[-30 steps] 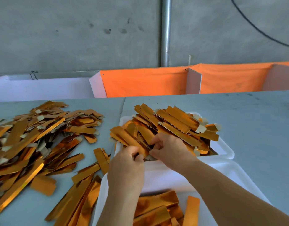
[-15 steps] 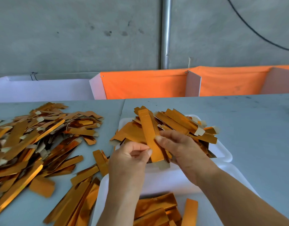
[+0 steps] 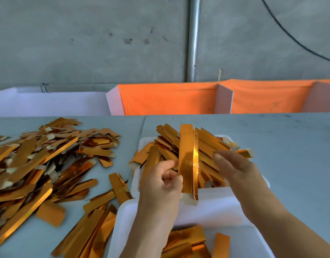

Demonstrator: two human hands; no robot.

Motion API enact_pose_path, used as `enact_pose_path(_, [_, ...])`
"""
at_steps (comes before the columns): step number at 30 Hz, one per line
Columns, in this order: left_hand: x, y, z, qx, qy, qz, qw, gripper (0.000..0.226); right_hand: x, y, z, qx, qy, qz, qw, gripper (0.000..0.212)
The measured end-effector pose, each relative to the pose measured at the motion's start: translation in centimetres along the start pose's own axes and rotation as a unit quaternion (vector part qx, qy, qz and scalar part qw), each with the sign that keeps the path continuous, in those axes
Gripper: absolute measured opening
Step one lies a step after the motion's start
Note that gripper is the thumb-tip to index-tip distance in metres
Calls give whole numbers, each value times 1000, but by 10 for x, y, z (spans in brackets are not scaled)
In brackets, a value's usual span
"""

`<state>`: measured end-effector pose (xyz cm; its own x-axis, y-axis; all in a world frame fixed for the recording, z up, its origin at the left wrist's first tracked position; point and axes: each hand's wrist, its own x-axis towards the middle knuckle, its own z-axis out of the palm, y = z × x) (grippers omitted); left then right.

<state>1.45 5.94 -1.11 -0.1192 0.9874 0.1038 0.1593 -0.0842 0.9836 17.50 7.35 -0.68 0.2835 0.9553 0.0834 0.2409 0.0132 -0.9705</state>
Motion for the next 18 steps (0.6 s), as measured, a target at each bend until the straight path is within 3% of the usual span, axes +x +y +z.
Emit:
enact_pose_path(3, [-2,2,-1,25,-26,11,999,27,-11,-5,-8,151,-143,42,977,36])
enact_pose_path(5, [-3,3,0,46,-48,33,997,23,-15,-9,-7,152,-202,42,967,30])
enact_pose_path(11, [-6,1,8,0,-88,58,994,11,-14,-15,2,63,-145,6,987,6])
enact_pose_path(18, [-10,3,5,-19,-125,46,991,19,-10,-21,-1,24,-156,-22,987,22])
